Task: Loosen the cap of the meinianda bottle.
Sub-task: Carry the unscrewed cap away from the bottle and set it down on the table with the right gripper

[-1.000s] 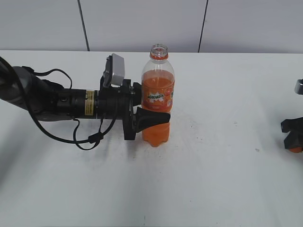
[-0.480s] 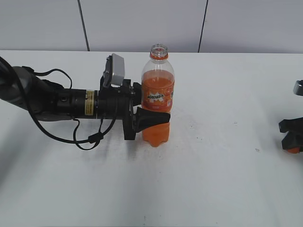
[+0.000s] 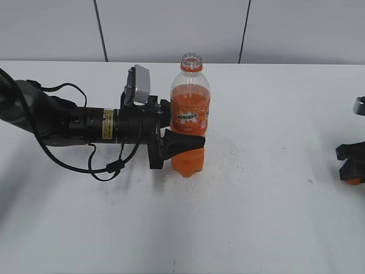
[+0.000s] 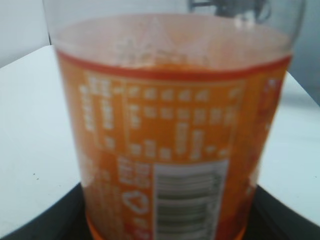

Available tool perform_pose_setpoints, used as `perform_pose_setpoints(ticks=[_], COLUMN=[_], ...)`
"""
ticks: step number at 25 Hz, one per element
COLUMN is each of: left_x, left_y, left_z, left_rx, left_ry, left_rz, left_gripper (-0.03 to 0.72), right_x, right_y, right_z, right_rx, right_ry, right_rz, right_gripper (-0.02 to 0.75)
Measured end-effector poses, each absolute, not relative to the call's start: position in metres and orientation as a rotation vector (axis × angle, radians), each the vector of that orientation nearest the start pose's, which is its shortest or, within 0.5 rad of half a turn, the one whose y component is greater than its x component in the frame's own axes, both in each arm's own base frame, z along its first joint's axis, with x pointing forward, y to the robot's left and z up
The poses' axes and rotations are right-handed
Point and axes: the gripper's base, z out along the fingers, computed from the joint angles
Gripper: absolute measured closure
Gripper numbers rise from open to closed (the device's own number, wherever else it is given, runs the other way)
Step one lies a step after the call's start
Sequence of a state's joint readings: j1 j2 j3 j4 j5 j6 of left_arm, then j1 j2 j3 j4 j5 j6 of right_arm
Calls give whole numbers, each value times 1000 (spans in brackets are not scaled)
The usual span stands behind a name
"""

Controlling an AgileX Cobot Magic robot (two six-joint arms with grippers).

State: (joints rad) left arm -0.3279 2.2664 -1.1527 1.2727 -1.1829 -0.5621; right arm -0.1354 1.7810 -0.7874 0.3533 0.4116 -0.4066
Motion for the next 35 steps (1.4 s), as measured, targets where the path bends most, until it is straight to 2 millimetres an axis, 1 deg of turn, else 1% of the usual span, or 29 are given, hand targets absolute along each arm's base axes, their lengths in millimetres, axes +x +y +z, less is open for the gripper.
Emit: perform_pose_setpoints(ticks=[10, 15, 17, 22, 30, 32, 34, 35], left_x=[351, 351, 351, 351, 351, 351, 351, 351], left_y=[-204, -204, -204, -204, -204, -204, -204, -204], left_z=[95, 95, 95, 95, 95, 95, 95, 95], left_rx=[1223, 1222, 1222, 1222, 1222, 1222, 1222, 1222], left_ry=[1432, 1433, 1433, 1433, 1433, 1433, 1433, 1433], left_rz=[-1057, -1057, -1057, -1056, -1056, -1056, -1056, -1056], left_gripper=[262, 262, 262, 262, 262, 262, 262, 262], right_x=[293, 294, 294, 294, 294, 294, 294, 294], right_y=[-25, -11, -7, -7, -7, -7, -7, -7], right_z=[121, 121, 121, 115, 114, 114, 114, 114], right_rx=[68, -33, -46, -44, -43, -43, -41, -37], right_ry=[2840, 2836, 2837, 2857, 2858, 2858, 2857, 2857], right_rz=[176, 190, 195, 199, 200, 200, 201, 203], right_gripper=[473, 473, 473, 473, 471, 451, 387, 336])
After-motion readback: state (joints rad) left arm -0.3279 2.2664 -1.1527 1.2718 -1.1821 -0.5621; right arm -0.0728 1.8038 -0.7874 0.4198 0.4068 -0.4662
